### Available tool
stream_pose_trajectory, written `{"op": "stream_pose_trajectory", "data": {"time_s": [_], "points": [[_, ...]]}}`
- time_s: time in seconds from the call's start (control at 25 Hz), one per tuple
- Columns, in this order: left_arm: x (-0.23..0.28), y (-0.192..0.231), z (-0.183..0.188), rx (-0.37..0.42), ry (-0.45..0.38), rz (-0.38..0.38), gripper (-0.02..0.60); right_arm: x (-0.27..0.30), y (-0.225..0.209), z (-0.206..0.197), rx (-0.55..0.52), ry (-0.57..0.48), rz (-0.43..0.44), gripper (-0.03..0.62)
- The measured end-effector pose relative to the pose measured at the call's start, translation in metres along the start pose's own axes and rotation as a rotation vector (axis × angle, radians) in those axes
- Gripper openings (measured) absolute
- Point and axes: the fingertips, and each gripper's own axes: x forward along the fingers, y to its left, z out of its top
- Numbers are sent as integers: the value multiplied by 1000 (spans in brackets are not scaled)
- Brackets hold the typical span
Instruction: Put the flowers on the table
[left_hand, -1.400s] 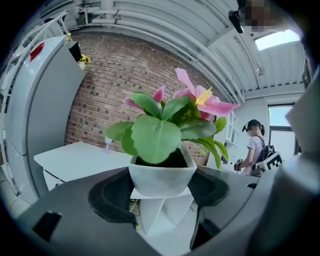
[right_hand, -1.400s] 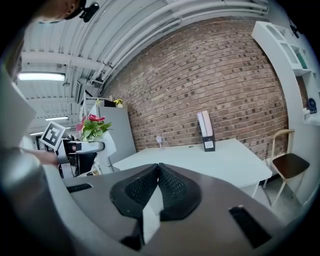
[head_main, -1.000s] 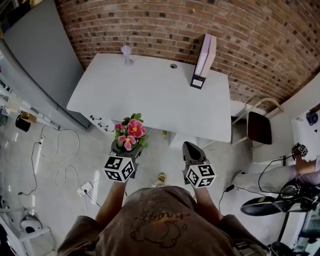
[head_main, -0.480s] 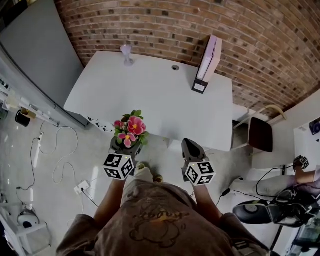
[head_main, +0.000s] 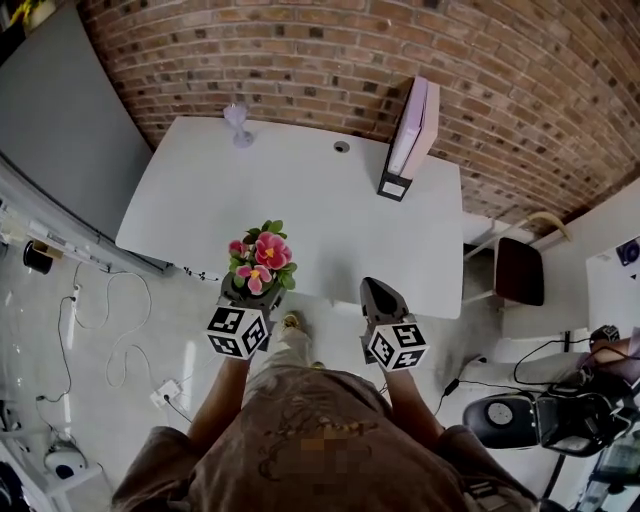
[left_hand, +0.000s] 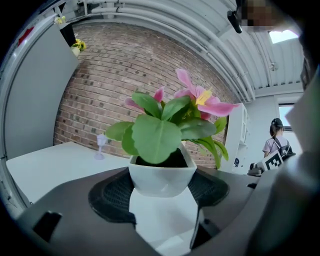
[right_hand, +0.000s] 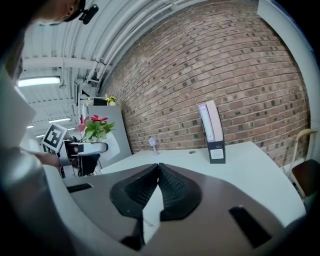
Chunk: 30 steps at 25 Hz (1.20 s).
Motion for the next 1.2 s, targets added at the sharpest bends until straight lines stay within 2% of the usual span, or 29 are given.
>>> {"op": "stream_pose_trajectory", "data": {"time_s": [0.32,0.6,0.84,1.2], "points": [[58,37,26,4,8,-53,348,59,-6,20,9,3,-16,5],[102,56,39,18,33,-133,348,93,-20,37,18,-11,-88,5],[133,65,40,13,53,-184,348,104,-35,47,28,-27,-155,4],[174,51,40,11,60,-211,348,100,-72,60,36,-38,-196,3]]}}
